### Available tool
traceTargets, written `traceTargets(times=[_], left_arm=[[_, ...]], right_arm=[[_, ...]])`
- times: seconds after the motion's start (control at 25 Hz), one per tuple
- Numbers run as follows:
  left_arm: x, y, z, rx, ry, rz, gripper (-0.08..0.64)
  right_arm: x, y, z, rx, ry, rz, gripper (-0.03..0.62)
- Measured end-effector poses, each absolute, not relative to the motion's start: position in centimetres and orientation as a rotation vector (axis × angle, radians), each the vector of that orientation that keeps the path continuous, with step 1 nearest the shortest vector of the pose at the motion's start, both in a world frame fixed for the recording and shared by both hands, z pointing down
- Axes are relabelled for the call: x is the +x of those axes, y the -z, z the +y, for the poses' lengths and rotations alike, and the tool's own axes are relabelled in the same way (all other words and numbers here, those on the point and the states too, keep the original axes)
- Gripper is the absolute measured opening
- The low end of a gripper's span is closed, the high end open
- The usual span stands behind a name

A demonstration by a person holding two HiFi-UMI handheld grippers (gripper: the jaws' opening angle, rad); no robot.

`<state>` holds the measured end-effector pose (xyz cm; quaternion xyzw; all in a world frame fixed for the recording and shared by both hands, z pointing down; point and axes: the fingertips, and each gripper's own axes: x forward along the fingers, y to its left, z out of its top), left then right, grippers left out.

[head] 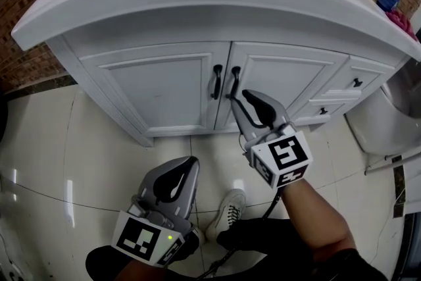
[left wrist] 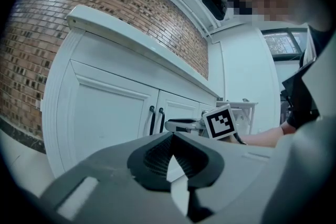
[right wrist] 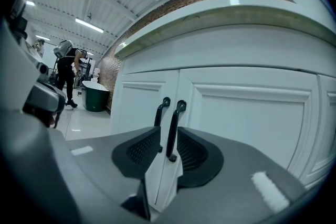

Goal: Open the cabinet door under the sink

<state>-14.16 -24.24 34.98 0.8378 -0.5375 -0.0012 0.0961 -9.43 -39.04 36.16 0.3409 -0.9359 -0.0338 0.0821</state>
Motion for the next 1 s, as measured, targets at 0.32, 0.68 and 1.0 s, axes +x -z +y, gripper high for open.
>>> traceTargets(times=[0.32,0.68,1.0], left_arm=[[-14.9,-35.7,-24.4,2.466,-0.013,-1.607,0.003],[-14.4,-35.5,-23.8,2.472,-0.009,-1.589,0.003],[-13.2,-34.1,-22.3,2.489,0.021,-1.585,0.003]], right_arm=[[-11.1,-37.1,-41.2,1.049,0.098,-2.79,0.104],[-11.1,-37.5,-41.5,1.093,-0.01,-2.784,0.054],[-10.0,-37.7,-39.5,1.059,-0.08,-2.812,0.046]])
